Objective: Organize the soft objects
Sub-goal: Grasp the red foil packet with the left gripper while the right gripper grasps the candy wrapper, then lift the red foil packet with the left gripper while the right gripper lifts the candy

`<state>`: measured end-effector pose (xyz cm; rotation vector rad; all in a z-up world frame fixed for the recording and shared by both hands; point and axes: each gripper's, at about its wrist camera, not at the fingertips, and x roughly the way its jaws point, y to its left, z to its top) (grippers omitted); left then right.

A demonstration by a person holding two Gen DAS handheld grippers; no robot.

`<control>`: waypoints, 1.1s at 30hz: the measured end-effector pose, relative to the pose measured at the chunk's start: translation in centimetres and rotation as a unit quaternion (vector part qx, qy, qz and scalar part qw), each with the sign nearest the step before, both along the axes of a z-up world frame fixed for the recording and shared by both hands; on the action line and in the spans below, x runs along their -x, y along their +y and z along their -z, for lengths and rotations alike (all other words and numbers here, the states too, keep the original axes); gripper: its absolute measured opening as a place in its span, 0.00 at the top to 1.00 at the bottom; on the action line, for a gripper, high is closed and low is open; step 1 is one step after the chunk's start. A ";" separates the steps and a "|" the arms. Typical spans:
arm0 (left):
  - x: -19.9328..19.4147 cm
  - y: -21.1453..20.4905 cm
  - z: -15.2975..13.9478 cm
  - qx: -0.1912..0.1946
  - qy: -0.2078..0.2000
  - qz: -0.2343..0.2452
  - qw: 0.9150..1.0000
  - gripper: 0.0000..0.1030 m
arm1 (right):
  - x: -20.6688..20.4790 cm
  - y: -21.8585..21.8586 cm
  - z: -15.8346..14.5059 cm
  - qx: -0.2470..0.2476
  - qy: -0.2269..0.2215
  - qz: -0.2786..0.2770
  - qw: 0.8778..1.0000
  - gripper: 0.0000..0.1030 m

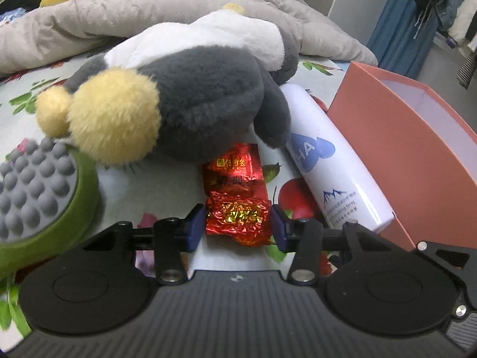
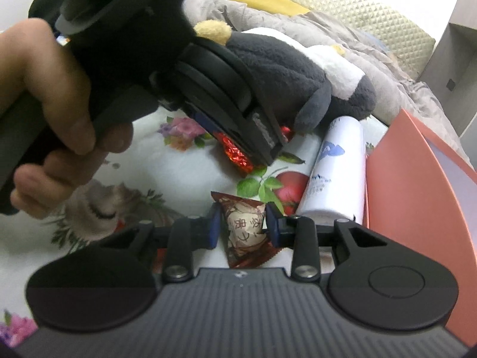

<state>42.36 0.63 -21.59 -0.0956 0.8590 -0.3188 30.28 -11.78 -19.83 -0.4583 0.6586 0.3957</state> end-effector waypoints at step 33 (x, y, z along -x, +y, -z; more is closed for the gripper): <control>21.5 7.5 -1.9 0.075 0.040 -0.120 0.989 0.76 | 8.5 -2.7 -3.8 -0.110 0.108 0.064 0.986 0.66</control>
